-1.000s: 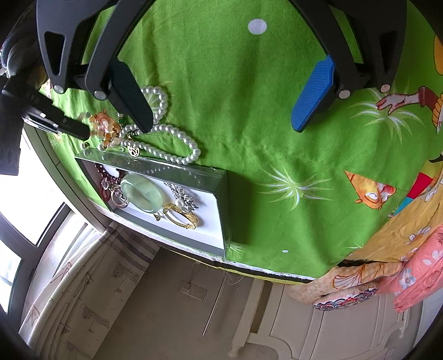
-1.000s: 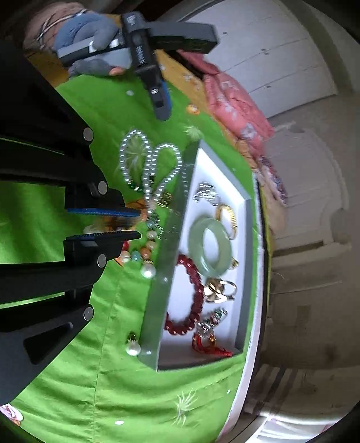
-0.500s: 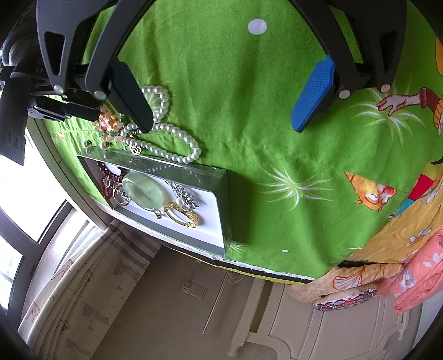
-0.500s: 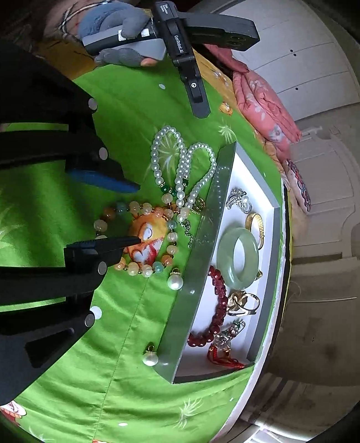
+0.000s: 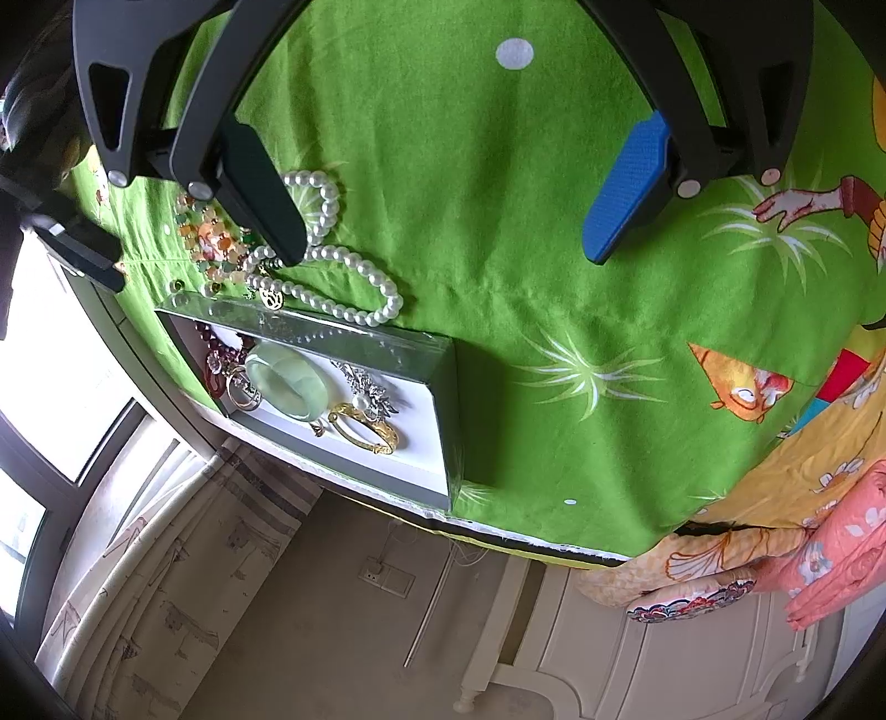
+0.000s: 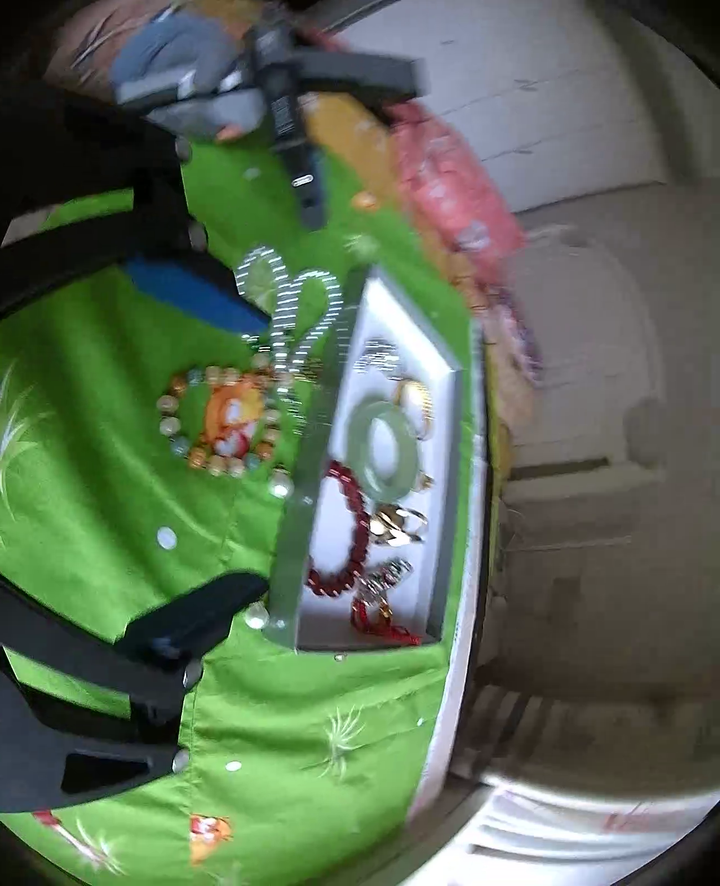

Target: Organize jewelry

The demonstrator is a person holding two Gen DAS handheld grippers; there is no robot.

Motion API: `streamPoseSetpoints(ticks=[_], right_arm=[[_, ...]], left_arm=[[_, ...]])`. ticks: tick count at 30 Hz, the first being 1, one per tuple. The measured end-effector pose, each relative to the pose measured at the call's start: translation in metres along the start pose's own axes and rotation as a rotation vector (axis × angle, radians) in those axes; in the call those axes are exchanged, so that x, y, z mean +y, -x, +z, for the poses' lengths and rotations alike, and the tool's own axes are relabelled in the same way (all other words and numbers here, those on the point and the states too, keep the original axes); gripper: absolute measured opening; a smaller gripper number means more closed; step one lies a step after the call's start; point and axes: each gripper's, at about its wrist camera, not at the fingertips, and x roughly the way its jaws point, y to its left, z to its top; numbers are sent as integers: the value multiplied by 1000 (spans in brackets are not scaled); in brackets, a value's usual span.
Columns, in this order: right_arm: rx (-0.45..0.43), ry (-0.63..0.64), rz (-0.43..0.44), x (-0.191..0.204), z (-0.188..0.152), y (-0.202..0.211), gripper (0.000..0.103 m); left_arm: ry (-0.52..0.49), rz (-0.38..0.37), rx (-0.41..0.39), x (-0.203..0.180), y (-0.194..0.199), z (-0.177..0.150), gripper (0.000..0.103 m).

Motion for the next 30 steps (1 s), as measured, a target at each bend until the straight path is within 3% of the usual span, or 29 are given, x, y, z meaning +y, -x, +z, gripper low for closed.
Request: streamPoseSetpoints(ticks=[7, 13, 17, 20, 22, 30], right_arm=[[137, 229, -64, 52, -6, -41, 83], [203, 109, 34, 30, -8, -57, 81], [201, 120, 29, 30, -10, -55, 80], [179, 161, 52, 37, -12, -48, 48], [174, 179, 49, 40, -13, -45, 14], [73, 60, 95, 14, -15, -18, 14]], left_arm=[[-16, 20, 7, -3, -2, 0, 99], [-15, 18, 6, -3, -1, 0, 99], [-17, 21, 8, -3, -1, 0, 99], [-18, 23, 8, -4, -1, 0, 99], [-21, 27, 9, -4, -2, 0, 99], [-40, 52, 19, -8, -5, 0, 99]])
